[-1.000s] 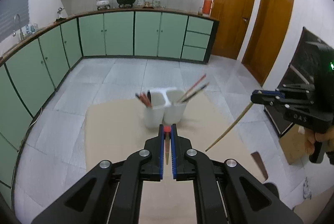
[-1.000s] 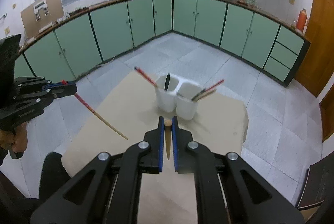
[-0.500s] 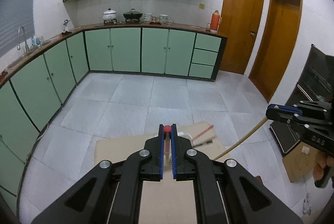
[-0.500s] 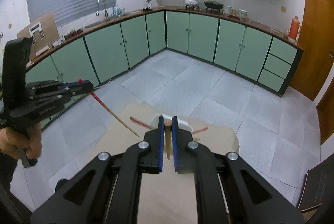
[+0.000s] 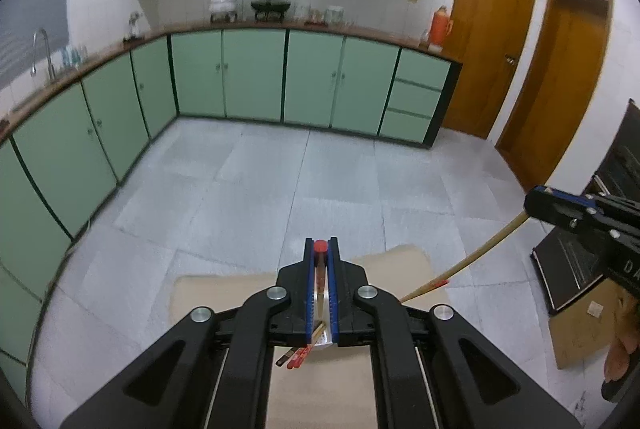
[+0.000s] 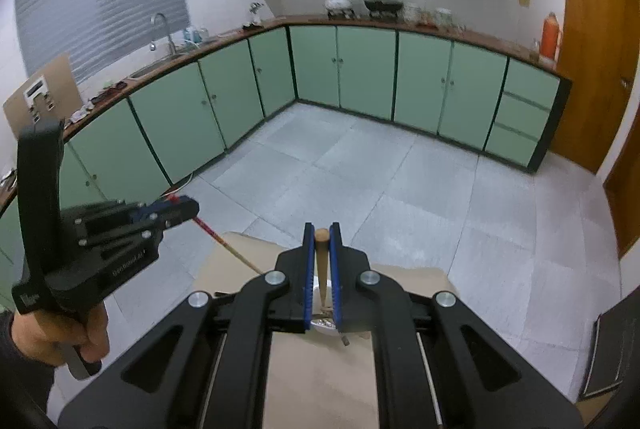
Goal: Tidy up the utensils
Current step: 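Carry both held chopsticks up over the white holder with both tools, then drop both chopsticks into the holder and open both tools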
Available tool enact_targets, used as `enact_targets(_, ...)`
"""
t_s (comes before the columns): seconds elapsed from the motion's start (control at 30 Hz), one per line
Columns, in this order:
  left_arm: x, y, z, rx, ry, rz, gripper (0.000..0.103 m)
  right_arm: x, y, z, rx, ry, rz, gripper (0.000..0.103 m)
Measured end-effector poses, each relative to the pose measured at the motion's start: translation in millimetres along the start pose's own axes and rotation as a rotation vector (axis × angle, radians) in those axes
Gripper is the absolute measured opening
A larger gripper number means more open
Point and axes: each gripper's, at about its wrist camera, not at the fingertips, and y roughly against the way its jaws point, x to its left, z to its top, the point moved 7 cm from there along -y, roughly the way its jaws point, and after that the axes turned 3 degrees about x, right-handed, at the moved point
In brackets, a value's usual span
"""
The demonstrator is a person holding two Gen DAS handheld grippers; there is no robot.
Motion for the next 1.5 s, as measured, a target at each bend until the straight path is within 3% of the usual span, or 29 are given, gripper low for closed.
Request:
enact_targets(0.27,12,-59,-24,0.057,0.023,-0.025,0.006,-21,-70,-23,0.079,-0.062,0.008,0.006)
enact_targets(0.7,26,-109,-53,0.121,0.033,-0.009,0.006,-33,-129,-55,0.169,-0.140,0.029,0.010)
enact_targets(0.8,29,-110,-54,0.121,0.045,0.008,0.017,-37,-129,-57,0.164,-0.155,0.029,0.014)
enact_targets(0.87,34,-104,-51,0.108,0.054,0.015,0.031,-38,-125,-54,0.148,-0.163,0.029,0.018)
enact_targets(0.97,39,-90,-47,0.075,0.062,0.024,0.044,-43,-115,-51,0.117,-0.172,0.029,0.019)
enact_targets(1.13,47,-71,-47,0.043,0.050,0.053,0.061,-48,-101,-56,0.083,-0.168,0.021,0.026)
enact_targets(1.2,50,-62,-52,0.033,0.051,0.064,0.068,-47,-92,-61,0.067,-0.158,0.011,0.045)
enact_targets(1.27,52,-53,-57,0.016,0.054,0.062,0.083,-48,-78,-67,0.031,-0.186,0.013,0.060)
enact_targets(1.33,54,-38,-64,-0.023,0.049,0.087,0.095,-46,-66,-72,-0.012,-0.184,0.006,0.067)
enact_targets(1.4,54,-22,-71,-0.065,0.028,0.112,0.097,-46,-55,-78,-0.056,-0.170,-0.034,0.087)
enact_targets(1.5,55,-6,-89,-0.080,0.000,0.134,0.097,-44,-40,-94,-0.116,-0.141,-0.093,0.092)
